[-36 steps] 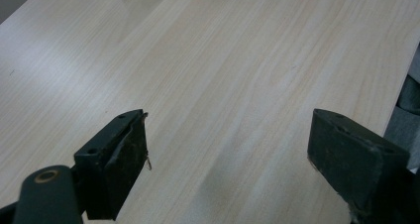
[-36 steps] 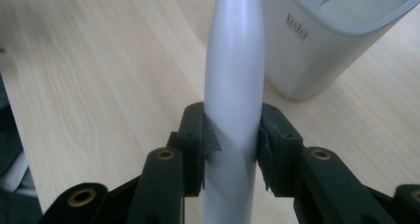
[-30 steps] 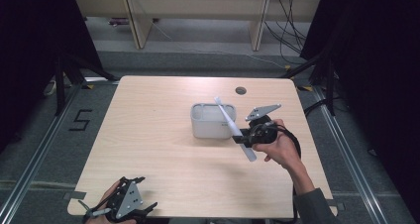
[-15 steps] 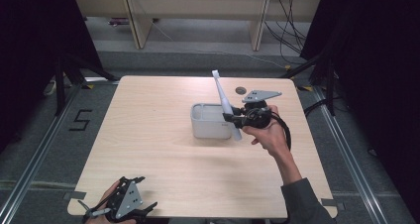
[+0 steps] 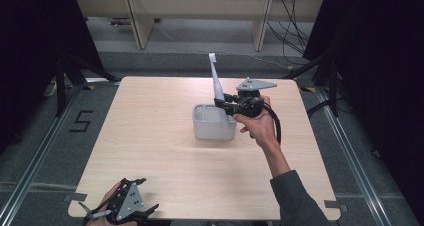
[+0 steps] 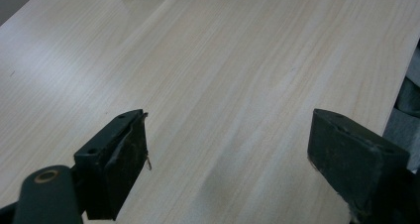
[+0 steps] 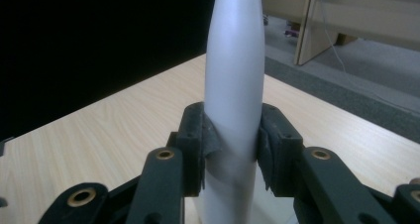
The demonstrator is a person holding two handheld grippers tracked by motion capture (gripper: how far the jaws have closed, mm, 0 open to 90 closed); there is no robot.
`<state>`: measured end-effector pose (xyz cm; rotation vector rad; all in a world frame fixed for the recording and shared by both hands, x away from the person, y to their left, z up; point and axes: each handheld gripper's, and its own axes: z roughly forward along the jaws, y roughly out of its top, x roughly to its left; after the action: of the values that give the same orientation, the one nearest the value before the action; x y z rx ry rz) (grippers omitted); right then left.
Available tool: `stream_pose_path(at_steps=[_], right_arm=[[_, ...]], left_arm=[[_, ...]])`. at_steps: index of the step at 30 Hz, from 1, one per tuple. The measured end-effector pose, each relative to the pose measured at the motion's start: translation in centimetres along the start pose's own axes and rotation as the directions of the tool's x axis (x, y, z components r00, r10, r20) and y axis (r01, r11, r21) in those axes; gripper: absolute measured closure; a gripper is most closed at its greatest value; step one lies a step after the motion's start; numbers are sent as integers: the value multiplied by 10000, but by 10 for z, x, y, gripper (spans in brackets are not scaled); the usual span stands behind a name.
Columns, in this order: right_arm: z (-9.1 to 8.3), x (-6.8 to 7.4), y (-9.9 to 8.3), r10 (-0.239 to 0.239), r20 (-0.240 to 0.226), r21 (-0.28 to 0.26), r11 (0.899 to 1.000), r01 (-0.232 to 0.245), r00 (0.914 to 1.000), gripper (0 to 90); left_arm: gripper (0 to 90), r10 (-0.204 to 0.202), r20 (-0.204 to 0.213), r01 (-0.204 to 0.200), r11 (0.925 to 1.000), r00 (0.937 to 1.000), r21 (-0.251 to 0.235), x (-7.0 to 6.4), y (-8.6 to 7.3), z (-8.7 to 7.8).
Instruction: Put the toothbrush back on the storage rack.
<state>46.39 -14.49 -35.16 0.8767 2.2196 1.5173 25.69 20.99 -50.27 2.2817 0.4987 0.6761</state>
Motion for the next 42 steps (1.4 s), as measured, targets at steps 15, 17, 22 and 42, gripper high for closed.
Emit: stream_pose_path(at_steps=[15,17,22,42], right_arm=[[33,-11,8,84,639,-575,9983,-47,9979,669],[37,-12,7,133,716,-551,9984,-94,9973,669],[42,-15,2,343,906,-656,9974,-285,9953,669],[69,-12,-25,-283,1081,1245,9921,147,9937,668]], left_arm=[[151,180,2,-180,9998,9998,131,1,0,0],[151,151,10,-151,9998,9999,93,0,0,0],[151,150,56,-151,9998,9999,164,0,0,0],[150,-205,-19,205,9998,9998,-58,-1,-1,0]])
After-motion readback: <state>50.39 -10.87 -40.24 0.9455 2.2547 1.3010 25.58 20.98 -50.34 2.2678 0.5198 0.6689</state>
